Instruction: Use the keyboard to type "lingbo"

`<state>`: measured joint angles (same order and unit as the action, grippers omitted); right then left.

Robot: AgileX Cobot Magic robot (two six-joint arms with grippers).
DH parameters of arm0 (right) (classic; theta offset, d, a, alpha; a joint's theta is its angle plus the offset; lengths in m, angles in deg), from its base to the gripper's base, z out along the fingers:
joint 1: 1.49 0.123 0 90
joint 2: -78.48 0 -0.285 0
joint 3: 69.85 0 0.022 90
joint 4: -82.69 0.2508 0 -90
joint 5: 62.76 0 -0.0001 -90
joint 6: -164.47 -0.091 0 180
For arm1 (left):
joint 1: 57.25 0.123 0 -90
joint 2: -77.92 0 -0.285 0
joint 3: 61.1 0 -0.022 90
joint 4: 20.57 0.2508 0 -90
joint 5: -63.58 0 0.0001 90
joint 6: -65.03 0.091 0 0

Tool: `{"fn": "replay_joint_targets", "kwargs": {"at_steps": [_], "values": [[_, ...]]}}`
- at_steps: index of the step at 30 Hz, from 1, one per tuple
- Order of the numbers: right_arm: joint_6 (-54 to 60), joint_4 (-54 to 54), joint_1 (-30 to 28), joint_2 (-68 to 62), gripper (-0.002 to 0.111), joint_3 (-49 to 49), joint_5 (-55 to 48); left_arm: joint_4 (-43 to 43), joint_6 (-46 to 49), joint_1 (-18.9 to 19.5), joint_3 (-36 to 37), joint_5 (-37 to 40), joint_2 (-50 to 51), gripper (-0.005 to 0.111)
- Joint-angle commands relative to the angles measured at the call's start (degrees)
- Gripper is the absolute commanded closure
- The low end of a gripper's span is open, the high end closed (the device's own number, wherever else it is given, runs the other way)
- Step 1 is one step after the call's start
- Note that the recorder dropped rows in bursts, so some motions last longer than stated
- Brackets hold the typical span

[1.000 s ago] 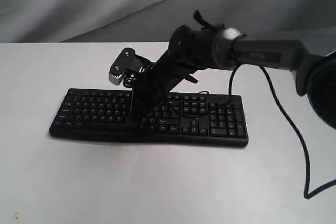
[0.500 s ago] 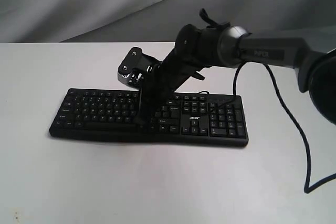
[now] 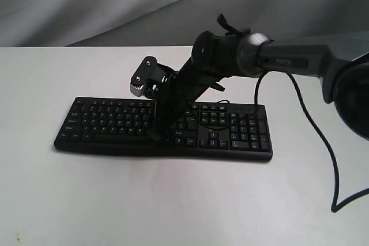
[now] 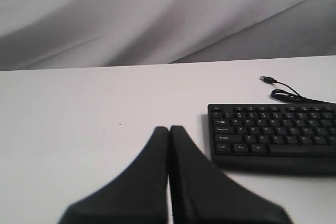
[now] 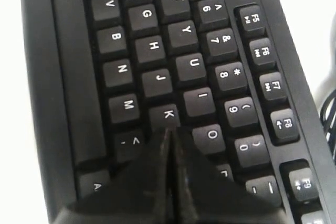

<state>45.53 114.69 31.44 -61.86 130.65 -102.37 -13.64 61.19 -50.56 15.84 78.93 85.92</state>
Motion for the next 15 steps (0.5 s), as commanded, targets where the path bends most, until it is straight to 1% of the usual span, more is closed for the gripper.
{"fn": "replay_joint_targets", "kwargs": {"at_steps": [1,11,15], "values": [[0.1,-0.3,-0.3,0.1,0.108,0.3,0.4,-0.2,-0.1,-0.3,0.3,-0.3,-0.2,0.106],[0.1,-0.3,-0.4,-1.6,0.108,0.3,0.5,-0.2,-0.1,-0.3,0.3,-0.3,-0.2,0.106],[0.1,-0.3,-0.4,0.3,0.108,0.3,1.6,-0.2,-0.1,-0.3,0.3,-0.3,-0.2,0.106]]}}
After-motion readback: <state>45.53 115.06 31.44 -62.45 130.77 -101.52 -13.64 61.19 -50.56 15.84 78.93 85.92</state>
